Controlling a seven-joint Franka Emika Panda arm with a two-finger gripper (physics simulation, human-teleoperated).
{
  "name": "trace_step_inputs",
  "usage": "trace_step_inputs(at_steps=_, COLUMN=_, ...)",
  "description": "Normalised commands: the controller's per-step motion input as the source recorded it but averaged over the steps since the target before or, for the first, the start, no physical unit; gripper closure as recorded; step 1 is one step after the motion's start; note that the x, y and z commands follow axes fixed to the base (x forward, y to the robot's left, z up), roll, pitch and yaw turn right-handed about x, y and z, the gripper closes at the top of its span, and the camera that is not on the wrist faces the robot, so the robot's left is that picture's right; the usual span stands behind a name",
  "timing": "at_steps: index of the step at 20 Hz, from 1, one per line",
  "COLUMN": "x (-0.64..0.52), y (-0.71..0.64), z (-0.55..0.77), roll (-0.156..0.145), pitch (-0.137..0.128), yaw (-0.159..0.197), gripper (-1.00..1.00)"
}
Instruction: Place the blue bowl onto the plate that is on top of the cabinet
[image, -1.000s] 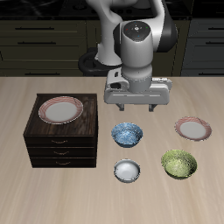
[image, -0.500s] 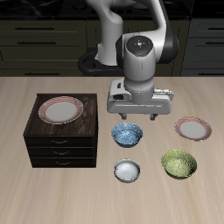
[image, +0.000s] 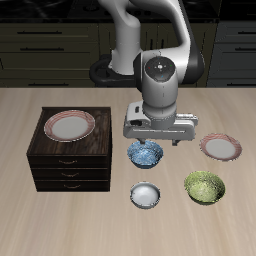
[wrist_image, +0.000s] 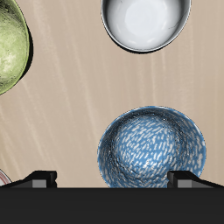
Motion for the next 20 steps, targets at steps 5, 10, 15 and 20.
trace_step_inputs(at_steps=5, x=0.01, y=0.03, z=-0.17, roll=0.005, pitch=0.029, yaw=-0.004, gripper=-1.0)
trace_step_inputs(at_steps=10, x=0.03, y=0.0, z=-0.24, roll=-0.003, pitch=0.029, yaw=0.008, gripper=-1.0)
trace_step_inputs(at_steps=15, x=-0.02, y=0.09, z=-0.27, roll=0.012, pitch=0.039, yaw=0.009, gripper=-1.0)
trace_step_inputs(at_steps=20, x=-0.03, y=0.1, z=-0.22, roll=0.057, pitch=0.016, yaw=0.005, gripper=-1.0)
